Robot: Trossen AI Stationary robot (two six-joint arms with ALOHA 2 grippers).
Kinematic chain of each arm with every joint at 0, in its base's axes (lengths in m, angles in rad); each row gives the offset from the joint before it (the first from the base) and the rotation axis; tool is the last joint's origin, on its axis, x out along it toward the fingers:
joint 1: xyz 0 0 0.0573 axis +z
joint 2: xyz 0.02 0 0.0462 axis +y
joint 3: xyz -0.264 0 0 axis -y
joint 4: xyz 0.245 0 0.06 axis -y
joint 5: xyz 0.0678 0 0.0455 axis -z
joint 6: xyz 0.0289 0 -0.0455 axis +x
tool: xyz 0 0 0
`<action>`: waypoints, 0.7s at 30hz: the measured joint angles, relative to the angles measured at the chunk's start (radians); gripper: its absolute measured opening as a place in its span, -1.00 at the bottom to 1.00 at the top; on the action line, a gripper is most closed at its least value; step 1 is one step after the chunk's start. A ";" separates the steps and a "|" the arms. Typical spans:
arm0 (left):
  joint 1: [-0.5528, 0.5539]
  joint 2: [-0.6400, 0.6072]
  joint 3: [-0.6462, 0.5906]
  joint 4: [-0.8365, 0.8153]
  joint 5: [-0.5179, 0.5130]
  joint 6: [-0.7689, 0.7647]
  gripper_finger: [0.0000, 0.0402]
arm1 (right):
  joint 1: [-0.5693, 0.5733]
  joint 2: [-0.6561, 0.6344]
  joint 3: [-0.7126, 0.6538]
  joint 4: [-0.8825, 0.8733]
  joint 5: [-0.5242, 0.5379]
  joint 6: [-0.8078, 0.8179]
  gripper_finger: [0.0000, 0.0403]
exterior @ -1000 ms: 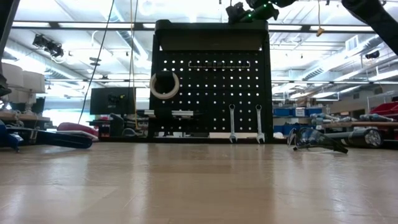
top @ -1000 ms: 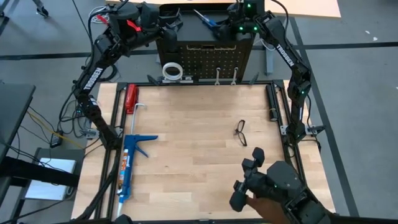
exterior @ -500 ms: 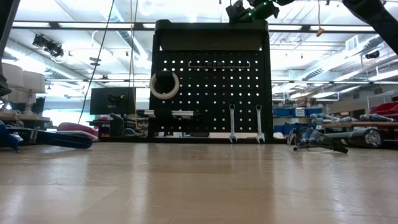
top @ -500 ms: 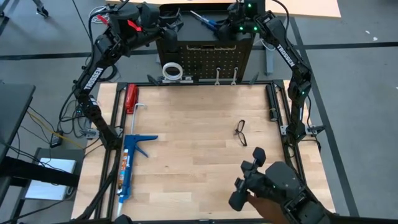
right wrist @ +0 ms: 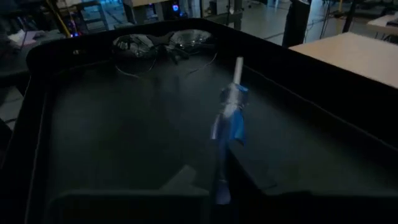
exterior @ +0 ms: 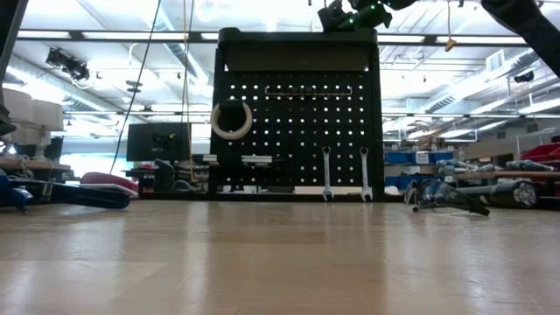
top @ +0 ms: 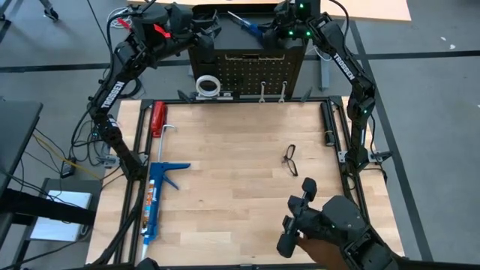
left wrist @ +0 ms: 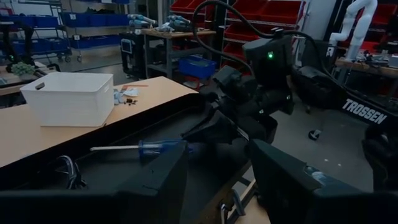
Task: Hang tools onto peg board
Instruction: Remove the blue screwdriver from the black pegboard
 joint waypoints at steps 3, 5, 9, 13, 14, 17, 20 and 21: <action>0.000 0.000 0.000 0.000 -0.001 0.000 -0.10 | -0.003 0.001 -0.001 0.002 -0.012 0.044 -0.58; 0.000 0.000 0.000 0.000 -0.001 0.000 -0.10 | -0.002 0.003 -0.003 0.000 -0.020 0.063 -0.43; 0.000 0.000 0.000 0.000 -0.001 0.000 -0.10 | -0.001 0.004 -0.003 -0.014 -0.031 0.079 -0.26; 0.000 0.000 0.000 0.000 -0.001 0.000 -0.10 | 0.005 0.003 -0.002 -0.029 -0.029 0.068 -0.26; 0.000 0.000 0.000 0.001 -0.001 0.000 -0.10 | 0.005 0.003 -0.002 -0.028 -0.029 0.068 -0.28; 0.000 0.000 0.000 0.000 -0.001 0.000 -0.10 | 0.003 0.003 -0.002 -0.026 -0.030 0.065 -0.40; 0.000 -0.001 0.000 0.000 0.000 0.000 -0.10 | 0.001 0.001 -0.001 -0.015 -0.031 0.047 -0.55; 0.000 -0.004 0.000 -0.001 0.000 0.000 -0.10 | 0.001 -0.001 0.000 -0.017 -0.032 0.038 -0.61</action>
